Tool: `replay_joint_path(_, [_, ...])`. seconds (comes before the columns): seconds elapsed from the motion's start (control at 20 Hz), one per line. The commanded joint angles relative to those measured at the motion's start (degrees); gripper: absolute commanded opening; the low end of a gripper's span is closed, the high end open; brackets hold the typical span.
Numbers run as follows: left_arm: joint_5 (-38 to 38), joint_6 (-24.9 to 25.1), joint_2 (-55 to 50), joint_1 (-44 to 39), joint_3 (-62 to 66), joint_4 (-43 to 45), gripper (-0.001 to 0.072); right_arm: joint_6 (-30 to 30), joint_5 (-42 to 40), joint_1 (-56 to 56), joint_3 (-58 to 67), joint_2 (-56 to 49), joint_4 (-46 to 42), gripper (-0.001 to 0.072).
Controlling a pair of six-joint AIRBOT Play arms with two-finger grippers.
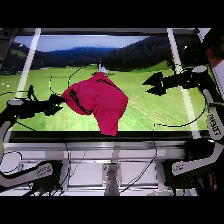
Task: Fold the clothes and pants, and hang the long-sleeved shirts on hangers.
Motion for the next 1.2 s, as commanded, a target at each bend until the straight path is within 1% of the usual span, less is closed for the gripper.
replay_joint_path(0.0, [3.32,2.19,-4.85,-2.25,-0.13,-6.10,0.0585,-0.09,-0.81,0.66,-0.04,-0.13,0.31,0.0637])
replay_joint_path(0.1, [5.46,4.83,-6.23,-2.99,-0.11,-8.94,0.0584,-0.09,-0.94,0.66,-0.04,-0.13,0.31,0.0637])
replay_joint_path(0.2, [6.93,4.96,-6.71,-3.69,-0.09,-11.26,0.0567,-0.09,-1.46,0.66,-0.04,-0.13,0.28,0.0636])
replay_joint_path(0.25, [7.58,4.96,-6.73,-4.04,-0.07,-11.78,0.0518,-0.09,-1.68,0.66,-0.04,-0.13,0.28,0.0636])
replay_joint_path(0.3, [8.20,4.96,-6.73,-4.37,-0.04,-11.96,0.0428,-0.09,-1.84,0.66,-0.04,-0.13,0.28,0.0636])
replay_joint_path(0.35, [8.55,4.96,-6.73,-4.59,0.00,-12.15,0.0394,-0.09,-1.95,0.66,-0.04,-0.13,0.28,0.0636])
replay_joint_path(0.4, [8.63,4.96,-6.73,-4.81,0.15,-12.11,0.0394,-0.11,-2.05,0.66,-0.04,-0.13,0.28,0.0636])
replay_joint_path(0.45, [8.61,4.94,-6.73,-5.07,0.37,-12.15,0.0346,-0.09,-2.36,0.66,-0.04,-0.13,0.22,0.0636])
replay_joint_path(0.5, [8.44,4.96,-6.73,-5.05,0.79,-12.13,0.0157,-0.09,-2.99,0.66,-0.04,-0.13,-0.31,0.0636])
replay_joint_path(0.55, [7.89,5.16,-6.71,-5.05,1.40,-12.15,0.0013,-0.07,-3.04,0.68,-0.04,-0.15,-1.70,0.0627])
replay_joint_path(0.6, [6.82,5.22,-6.69,-5.01,2.21,-12.09,0.0009,0.17,-2.62,0.70,-0.04,-0.17,-3.85,0.0618])
replay_joint_path(0.65, [5.44,6.84,-6.54,-4.98,3.34,-12.07,0.0008,0.81,-1.90,0.79,-0.07,-0.20,-6.19,0.0618])
replay_joint_path(0.7, [4.39,9.51,-5.92,-5.03,4.48,-11.89,0.0006,1.62,-1.84,1.09,-0.20,-0.22,-7.89,0.0618])
replay_joint_path(0.75, [4.09,10.40,-4.90,-5.05,5.44,-10.49,0.0006,1.77,-1.90,1.53,-0.63,-0.26,-8.37,0.0618])
replay_joint_path(0.85, [4.15,10.29,-1.40,-5.05,6.95,-4.26,0.0005,1.75,-1.62,3.37,-0.76,-1.57,-8.26,0.0618])
replay_joint_path(0.9, [4.28,9.81,0.85,-5.05,7.43,0.74,0.0005,1.75,-1.84,4.76,-0.76,-2.58,-8.26,0.0618])
replay_joint_path(0.95, [4.57,7.63,3.06,-5.07,7.48,5.68,0.0005,1.64,-2.08,6.47,-0.76,-3.78,-8.24,0.0618])
replay_joint_path(1.05, [4.55,0.92,7.02,-5.27,7.48,17.55,0.0005,1.36,-4.42,10.10,-0.74,-5.81,-8.31,0.0619])
replay_joint_path(1.1, [4.52,-1.99,8.57,-5.60,7.48,23.17,0.0005,0.90,-6.93,11.78,-0.74,-6.51,-8.52,0.0619])
replay_joint_path(1.15, [4.50,-3.76,9.60,-6.12,7.45,26.60,0.0006,0.92,-10.01,13.33,-0.59,-7.26,-8.70,0.0619])
